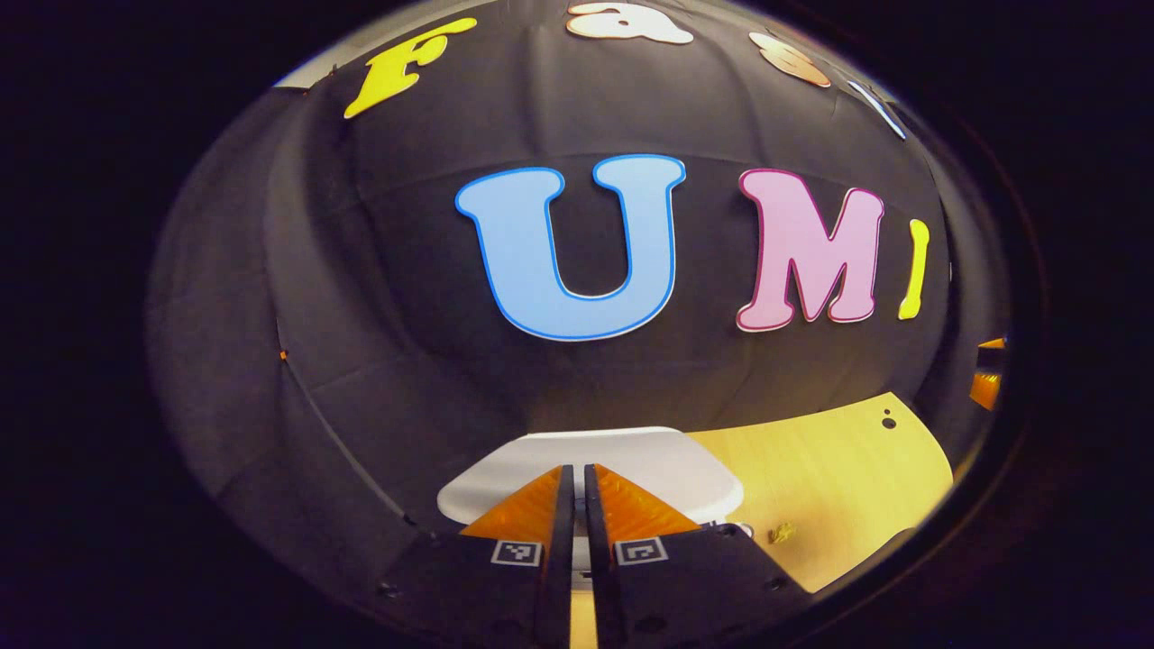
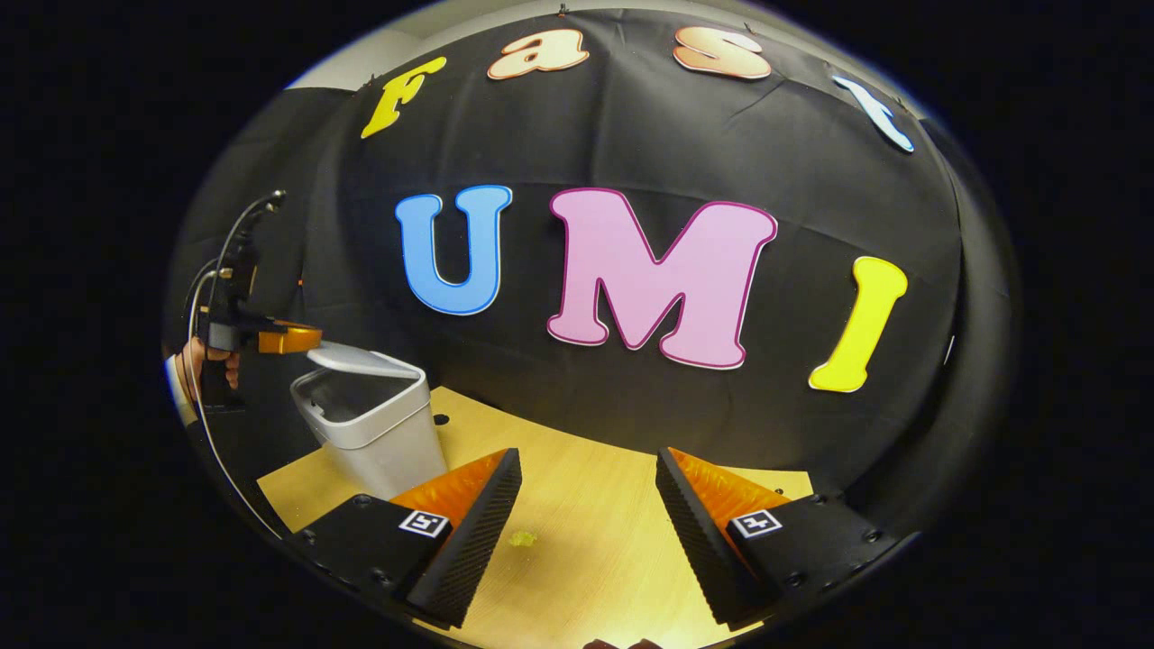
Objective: Press the lid of the desktop garbage bin to open it, pick up the crumpled paper on the desktop and throw it into the bin, then pick up the pop can on the desktop and drop it into the bin, and finally close the garbage bin lid.
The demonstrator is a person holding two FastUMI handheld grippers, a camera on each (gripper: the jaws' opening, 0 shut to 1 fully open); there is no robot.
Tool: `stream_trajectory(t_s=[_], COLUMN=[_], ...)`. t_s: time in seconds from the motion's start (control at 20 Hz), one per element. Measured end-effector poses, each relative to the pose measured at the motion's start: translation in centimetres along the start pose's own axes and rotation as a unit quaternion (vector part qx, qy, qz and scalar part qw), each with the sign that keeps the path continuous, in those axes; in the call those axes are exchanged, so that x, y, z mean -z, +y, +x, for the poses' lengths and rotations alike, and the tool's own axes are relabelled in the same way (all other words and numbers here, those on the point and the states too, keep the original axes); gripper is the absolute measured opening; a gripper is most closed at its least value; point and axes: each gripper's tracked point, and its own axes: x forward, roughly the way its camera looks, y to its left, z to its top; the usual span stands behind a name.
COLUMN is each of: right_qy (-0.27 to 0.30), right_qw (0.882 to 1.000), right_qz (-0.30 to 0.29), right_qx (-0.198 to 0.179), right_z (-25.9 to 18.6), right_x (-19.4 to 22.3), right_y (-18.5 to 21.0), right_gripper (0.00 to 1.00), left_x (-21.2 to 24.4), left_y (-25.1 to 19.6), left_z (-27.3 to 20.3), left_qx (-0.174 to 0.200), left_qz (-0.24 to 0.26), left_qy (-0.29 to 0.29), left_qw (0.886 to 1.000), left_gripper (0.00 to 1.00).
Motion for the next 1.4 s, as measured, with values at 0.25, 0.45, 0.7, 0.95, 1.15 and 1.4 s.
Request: stream_trajectory(t_s=[0.25, 0.45, 0.7, 0.95, 1.15, 1.4], right_qy=[0.008, 0.024, 0.067, 0.157, 0.277, 0.410], right_qw=[1.000, 0.999, 0.996, 0.983, 0.954, 0.907], right_qz=[0.000, 0.011, 0.012, 0.013, 0.051, 0.060], right_qx=[-0.013, -0.029, -0.059, -0.089, -0.100, -0.072], right_z=[1.8, 3.7, 6.9, 11.0, 15.0, 17.6], right_x=[0.8, 1.6, 4.0, 9.2, 16.1, 25.4], right_y=[0.6, 1.8, 3.7, 5.7, 7.0, 7.4], right_gripper=[0.97, 0.97, 0.97, 0.97, 0.98, 0.99], left_x=[-4.0, -6.4, -6.3, -3.6, -1.4, 2.0], left_y=[1.1, 1.5, 1.2, 0.1, -0.3, -0.4], left_z=[-2.9, -5.8, -10.6, -16.2, -20.3, -23.5], left_qx=[-0.022, -0.043, -0.044, -0.037, -0.056, -0.086], left_qz=[0.011, 0.020, -0.009, -0.047, -0.062, -0.091], left_qy=[-0.066, -0.106, -0.119, -0.122, -0.124, -0.105], left_qw=[0.998, 0.993, 0.992, 0.991, 0.989, 0.987], left_gripper=[0.64, 0.87, 0.95, 0.95, 0.95, 0.95])
